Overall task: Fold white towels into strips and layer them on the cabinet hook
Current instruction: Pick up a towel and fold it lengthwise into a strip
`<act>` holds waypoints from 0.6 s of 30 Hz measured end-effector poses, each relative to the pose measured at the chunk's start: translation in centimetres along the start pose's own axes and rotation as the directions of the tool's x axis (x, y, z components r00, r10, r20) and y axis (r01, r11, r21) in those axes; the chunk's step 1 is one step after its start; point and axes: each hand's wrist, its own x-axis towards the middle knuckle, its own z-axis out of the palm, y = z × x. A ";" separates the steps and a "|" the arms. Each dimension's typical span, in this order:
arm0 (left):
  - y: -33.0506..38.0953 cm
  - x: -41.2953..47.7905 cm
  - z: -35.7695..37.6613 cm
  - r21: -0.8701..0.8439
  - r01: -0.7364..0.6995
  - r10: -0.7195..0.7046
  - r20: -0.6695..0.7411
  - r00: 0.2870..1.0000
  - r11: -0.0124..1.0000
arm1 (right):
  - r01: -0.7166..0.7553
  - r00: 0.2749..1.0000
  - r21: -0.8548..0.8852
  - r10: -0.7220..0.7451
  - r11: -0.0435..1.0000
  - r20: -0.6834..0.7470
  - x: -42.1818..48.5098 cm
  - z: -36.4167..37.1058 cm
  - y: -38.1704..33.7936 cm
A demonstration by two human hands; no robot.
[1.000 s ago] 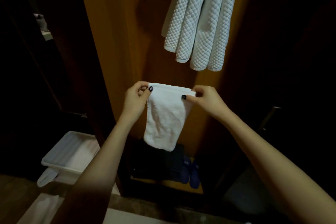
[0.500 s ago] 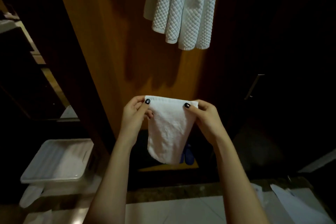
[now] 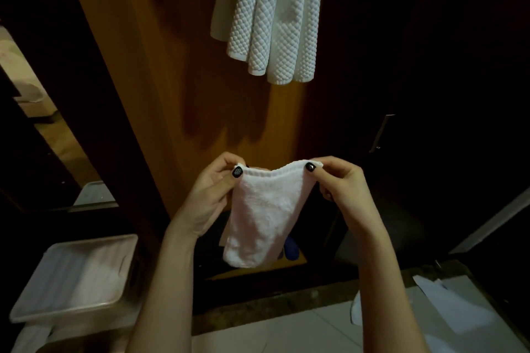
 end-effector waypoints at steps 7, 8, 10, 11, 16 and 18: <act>-0.3 0.8 0.9 0.039 -0.003 0.002 0.032 0.999 0.999 | -0.002 0.992 0.020 -0.001 1.000 0.127 1.5 2.4 -1.2; -0.5 0.8 1.0 0.072 -0.021 0.018 0.045 0.999 0.997 | -0.016 0.990 0.041 0.010 0.999 0.142 1.3 2.8 -1.0; -0.9 0.7 1.0 0.159 -0.072 0.063 0.064 0.996 0.985 | -0.047 0.987 0.080 0.034 0.996 0.155 0.9 3.4 -0.6; -1.1 0.7 1.0 0.187 -0.080 0.070 0.063 0.996 0.979 | -0.056 0.987 0.092 0.042 0.994 0.157 0.6 3.7 -0.4; -1.9 0.6 0.2 0.189 -0.061 0.053 0.050 0.997 0.980 | -0.090 0.979 0.105 0.068 0.990 0.193 0.0 4.2 -0.1; -2.1 0.6 -0.1 0.156 -0.054 0.050 0.029 0.998 0.986 | -0.098 0.972 0.138 0.066 0.986 0.224 -0.3 4.1 -0.3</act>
